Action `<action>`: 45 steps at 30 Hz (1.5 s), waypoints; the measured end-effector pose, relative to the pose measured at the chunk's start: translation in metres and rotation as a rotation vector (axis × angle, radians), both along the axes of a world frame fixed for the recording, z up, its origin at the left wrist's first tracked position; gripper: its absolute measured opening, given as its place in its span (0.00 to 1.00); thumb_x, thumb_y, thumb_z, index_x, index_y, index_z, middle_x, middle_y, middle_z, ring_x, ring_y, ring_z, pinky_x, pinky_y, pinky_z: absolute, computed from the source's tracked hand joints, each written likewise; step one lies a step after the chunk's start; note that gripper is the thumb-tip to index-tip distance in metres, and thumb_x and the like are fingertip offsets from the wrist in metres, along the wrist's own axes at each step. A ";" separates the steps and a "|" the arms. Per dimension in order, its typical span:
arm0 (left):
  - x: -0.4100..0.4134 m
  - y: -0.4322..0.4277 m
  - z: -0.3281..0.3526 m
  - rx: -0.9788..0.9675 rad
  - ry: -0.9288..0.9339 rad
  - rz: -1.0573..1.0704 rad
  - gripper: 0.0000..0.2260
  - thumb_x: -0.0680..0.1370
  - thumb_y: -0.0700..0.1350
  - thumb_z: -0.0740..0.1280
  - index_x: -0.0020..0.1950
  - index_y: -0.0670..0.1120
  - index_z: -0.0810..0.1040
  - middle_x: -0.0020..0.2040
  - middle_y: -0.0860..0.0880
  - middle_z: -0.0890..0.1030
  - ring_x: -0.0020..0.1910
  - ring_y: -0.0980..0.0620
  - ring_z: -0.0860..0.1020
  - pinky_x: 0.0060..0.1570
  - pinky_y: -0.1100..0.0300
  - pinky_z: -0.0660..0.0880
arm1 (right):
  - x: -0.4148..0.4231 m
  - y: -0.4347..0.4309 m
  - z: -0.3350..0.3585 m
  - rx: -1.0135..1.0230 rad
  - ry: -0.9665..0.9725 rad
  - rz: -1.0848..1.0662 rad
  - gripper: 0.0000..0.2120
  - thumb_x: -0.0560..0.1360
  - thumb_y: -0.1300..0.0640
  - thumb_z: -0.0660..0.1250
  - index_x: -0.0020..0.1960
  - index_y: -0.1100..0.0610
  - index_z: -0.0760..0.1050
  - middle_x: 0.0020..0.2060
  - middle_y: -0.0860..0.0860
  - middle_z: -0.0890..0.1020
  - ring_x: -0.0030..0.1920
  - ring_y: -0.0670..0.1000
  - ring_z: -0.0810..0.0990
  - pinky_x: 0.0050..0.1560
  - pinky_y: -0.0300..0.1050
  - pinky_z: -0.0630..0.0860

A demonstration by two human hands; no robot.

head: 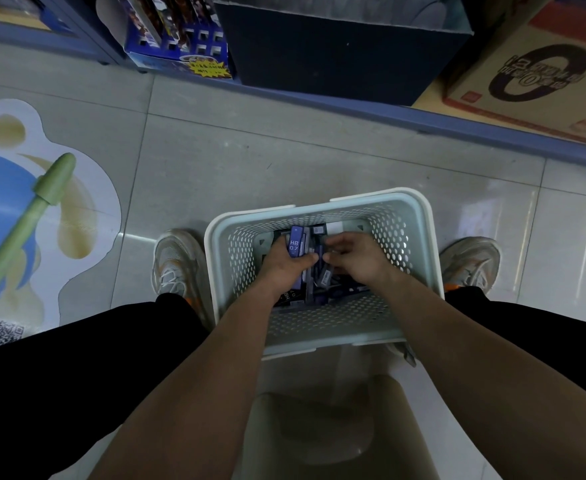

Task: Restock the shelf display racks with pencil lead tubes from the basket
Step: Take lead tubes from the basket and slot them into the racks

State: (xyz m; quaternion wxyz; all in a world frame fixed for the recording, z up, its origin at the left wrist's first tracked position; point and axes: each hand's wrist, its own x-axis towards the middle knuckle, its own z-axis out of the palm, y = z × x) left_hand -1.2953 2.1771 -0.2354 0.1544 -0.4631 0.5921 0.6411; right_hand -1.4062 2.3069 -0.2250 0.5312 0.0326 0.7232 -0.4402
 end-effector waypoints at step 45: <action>0.007 -0.009 0.056 0.211 0.144 0.045 0.20 0.71 0.38 0.78 0.61 0.38 0.78 0.55 0.43 0.85 0.57 0.44 0.83 0.64 0.46 0.76 | 0.003 -0.001 0.060 -0.065 -0.027 0.003 0.08 0.72 0.64 0.75 0.50 0.56 0.82 0.48 0.57 0.85 0.48 0.54 0.84 0.50 0.49 0.83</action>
